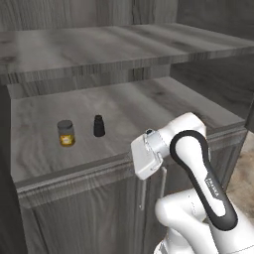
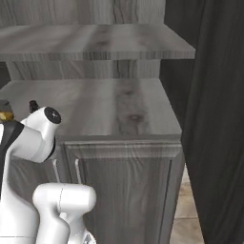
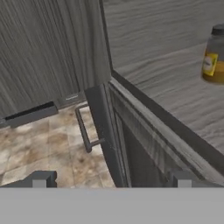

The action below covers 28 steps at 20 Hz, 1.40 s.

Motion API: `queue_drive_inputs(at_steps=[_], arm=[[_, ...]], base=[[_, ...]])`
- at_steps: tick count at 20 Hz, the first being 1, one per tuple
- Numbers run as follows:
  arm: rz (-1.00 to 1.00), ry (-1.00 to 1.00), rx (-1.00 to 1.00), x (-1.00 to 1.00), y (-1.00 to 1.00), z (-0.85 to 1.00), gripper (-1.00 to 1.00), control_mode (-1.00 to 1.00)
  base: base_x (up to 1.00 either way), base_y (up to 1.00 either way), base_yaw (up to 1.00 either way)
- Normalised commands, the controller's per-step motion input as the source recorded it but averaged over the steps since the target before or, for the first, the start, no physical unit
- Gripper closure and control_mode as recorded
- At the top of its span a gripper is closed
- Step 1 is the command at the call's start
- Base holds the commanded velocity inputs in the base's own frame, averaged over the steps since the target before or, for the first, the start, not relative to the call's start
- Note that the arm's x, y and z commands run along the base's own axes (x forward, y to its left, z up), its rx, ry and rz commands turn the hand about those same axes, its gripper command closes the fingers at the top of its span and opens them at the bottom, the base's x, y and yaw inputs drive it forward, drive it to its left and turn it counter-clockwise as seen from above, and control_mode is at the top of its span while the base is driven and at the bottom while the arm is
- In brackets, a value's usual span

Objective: Collect the turmeric, mayonnaise, and shaker from the cabinet and place them next to the stove.

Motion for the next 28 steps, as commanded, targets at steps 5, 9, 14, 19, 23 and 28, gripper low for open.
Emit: queue_drive_inputs(at_steps=[5, 9, 14, 19, 23, 28], arm=[[0.0, 0.0, 0.0, 0.0, 0.0, 0.0, -1.0, 1.0], [0.0, 0.0, 0.0, 0.0, 0.0, 0.0, -1.0, 1.0], [0.1, -0.16, 0.08, 0.34, -0.07, 0.0, -1.0, -1.0], [0.06, -0.2, 0.12, 0.45, -0.26, 0.01, -1.0, -1.0], [0.01, -0.15, 0.11, 0.45, -0.3, 0.0, -1.0, -1.0], [0.0, -0.03, 0.08, 0.59, -0.22, 0.01, -1.0, -1.0]], base=[[0.41, 0.08, 0.32], [0.39, 0.0, 0.24], [0.07, 0.0, 0.04], [0.0, 0.0, 0.0], [0.0, 0.0, 0.0], [0.0, 0.0, 0.0]])
